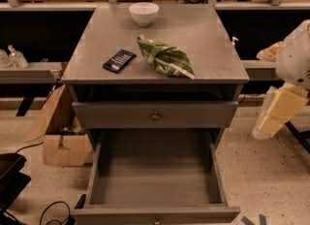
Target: Close middle drawer
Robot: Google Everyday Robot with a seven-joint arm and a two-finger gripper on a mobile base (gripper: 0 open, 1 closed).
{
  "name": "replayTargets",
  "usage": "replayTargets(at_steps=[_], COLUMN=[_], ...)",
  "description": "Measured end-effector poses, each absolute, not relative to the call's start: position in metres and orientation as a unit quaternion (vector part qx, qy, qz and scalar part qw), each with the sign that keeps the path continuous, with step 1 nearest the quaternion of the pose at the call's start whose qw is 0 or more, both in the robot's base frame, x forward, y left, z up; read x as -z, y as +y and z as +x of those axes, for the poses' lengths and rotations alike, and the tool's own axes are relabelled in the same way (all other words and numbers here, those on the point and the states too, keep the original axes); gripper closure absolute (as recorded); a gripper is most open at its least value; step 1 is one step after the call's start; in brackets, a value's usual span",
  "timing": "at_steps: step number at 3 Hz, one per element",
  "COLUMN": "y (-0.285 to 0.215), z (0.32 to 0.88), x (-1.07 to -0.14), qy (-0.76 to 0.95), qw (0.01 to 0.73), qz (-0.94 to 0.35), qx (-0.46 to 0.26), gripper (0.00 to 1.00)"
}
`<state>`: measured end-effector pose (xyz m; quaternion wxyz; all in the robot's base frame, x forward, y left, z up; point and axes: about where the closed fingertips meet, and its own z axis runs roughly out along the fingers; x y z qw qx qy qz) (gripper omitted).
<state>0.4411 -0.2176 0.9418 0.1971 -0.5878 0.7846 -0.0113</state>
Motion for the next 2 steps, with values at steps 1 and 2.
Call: replayTargets(at_steps=[1,2], y=[-0.210,-0.206], z=[0.417,0.400], x=[-0.861,-0.782], qy=[0.782,0.788], qw=[0.239,0.246], qz=[-0.574,-0.561], qx=[-0.039,-0.066], gripper=[0.24,0.46])
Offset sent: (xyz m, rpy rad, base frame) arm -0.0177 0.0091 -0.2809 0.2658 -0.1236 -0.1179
